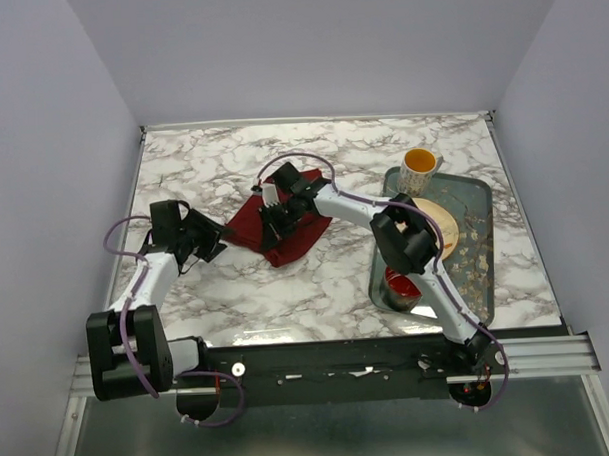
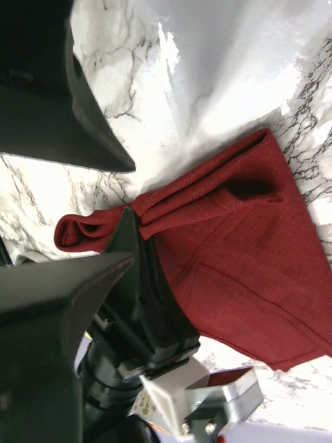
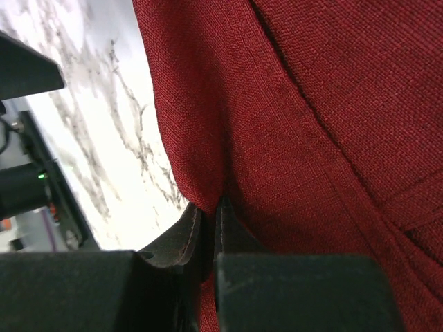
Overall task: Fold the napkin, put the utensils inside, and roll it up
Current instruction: Roll the napkin with the utensil
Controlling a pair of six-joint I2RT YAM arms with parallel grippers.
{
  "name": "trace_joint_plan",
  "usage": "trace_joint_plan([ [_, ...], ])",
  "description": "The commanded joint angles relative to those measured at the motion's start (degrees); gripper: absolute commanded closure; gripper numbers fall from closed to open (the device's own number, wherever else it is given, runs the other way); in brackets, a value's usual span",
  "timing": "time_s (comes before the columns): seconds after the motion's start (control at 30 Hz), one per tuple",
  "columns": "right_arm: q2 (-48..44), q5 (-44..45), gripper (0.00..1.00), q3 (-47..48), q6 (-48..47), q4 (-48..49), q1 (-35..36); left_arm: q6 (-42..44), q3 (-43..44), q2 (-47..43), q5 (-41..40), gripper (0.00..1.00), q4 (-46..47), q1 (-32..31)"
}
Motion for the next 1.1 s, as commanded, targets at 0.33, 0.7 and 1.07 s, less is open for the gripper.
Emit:
trace_joint_plan([
  [0.33, -1.1, -10.9, 0.99, -8.9, 8.0, 10.6, -2.0, 3.6, -5.4, -2.9, 1.5, 0.45, 4.3, -2.4],
  [0.7, -3.2, -8.3, 0.99, -14.7, 8.0, 15.7, -2.1, -5.5, -2.4, 4.3, 1.9, 0.37, 5.6, -5.6],
  [1.07, -3.3, -6.9, 0.99, -15.4, 6.9, 15.9, -2.0, -8.1, 4.0, 8.5, -5.1, 0.31, 0.0, -10.6],
])
